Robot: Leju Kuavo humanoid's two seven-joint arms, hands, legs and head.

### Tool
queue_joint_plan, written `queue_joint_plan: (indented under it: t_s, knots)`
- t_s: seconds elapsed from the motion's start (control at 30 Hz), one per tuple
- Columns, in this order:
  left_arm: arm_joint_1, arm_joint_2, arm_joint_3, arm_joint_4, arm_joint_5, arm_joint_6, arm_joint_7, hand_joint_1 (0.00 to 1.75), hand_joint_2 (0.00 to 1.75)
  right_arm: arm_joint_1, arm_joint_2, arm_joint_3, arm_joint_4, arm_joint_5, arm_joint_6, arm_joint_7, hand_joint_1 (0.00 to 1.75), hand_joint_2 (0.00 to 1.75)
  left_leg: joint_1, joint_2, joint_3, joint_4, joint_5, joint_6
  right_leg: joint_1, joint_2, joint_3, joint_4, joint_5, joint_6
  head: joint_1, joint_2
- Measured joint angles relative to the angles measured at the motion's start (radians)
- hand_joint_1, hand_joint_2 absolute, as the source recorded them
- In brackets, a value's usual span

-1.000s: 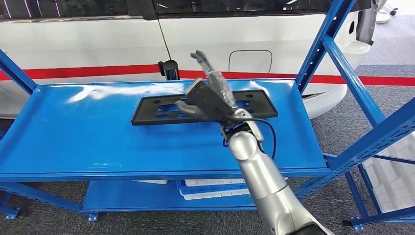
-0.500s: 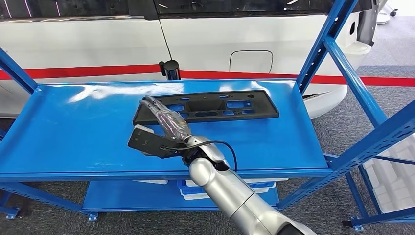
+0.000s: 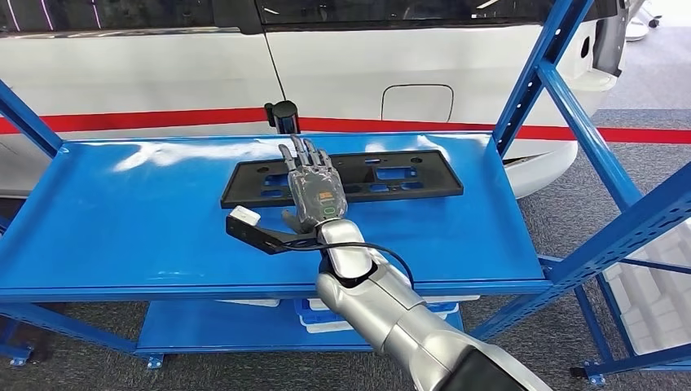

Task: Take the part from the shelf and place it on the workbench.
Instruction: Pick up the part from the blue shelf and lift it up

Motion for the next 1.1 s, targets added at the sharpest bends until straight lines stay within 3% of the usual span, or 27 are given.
queue_joint_plan:
  t_s: [0.37, 0.8, 0.83, 0.97, 1.0, 1.1]
  knots:
    - [0.0, 0.005, 0.0, 0.0, -0.013, -0.011, -0.01, 0.0, 0.0, -0.029, 0.0, 0.033, 0.106, 0.106, -0.01, 0.081, 0.0, 1.75, 0.0, 0.0, 0.0, 0.0, 0.0, 0.0, 0.0, 0.0, 0.0, 0.0, 0.0, 0.0, 0.0, 0.0]
    - [0.0, 0.007, 0.002, 0.0, -0.016, -0.007, -0.021, 0.0, 0.0, -0.033, 0.0, 0.033, 0.144, 0.153, 0.039, 0.091, 0.0, 1.75, 0.0, 0.0, 0.0, 0.0, 0.0, 0.0, 0.0, 0.0, 0.0, 0.0, 0.0, 0.0, 0.0, 0.0]
    - [0.0, 0.007, 0.003, 0.0, -0.017, -0.005, -0.022, 0.0, 0.0, -0.034, 0.0, 0.03, 0.148, 0.157, 0.039, 0.098, 0.07, 1.75, 0.0, 0.0, 0.0, 0.0, 0.0, 0.0, 0.0, 0.0, 0.0, 0.0, 0.0, 0.0, 0.0, 0.0]
    - [0.0, 0.007, 0.014, 0.0, -0.017, 0.005, -0.026, 0.0, 0.0, -0.042, -0.001, 0.003, 0.177, 0.177, 0.057, 0.125, 1.55, 1.75, 0.0, 0.0, 0.001, 0.0, 0.0, 0.0, 0.0, 0.0, 0.001, 0.0, 0.0, 0.0, 0.0, 0.0]
    - [0.0, 0.007, 0.017, 0.0, -0.017, 0.007, -0.026, 0.0, 0.0, -0.043, -0.001, -0.006, 0.185, 0.181, 0.069, 0.129, 1.64, 1.75, 0.0, 0.0, 0.001, 0.0, 0.0, 0.0, 0.0, 0.0, 0.001, 0.0, 0.0, 0.0, 0.0, 0.0]
    - [0.0, 0.007, 0.023, 0.0, -0.019, 0.012, -0.026, 0.0, 0.0, -0.043, -0.002, -0.031, 0.206, 0.192, 0.1, 0.132, 1.67, 1.75, 0.0, 0.0, 0.001, 0.0, 0.0, 0.0, 0.0, 0.0, 0.001, 0.0, 0.0, 0.0, 0.0, 0.0]
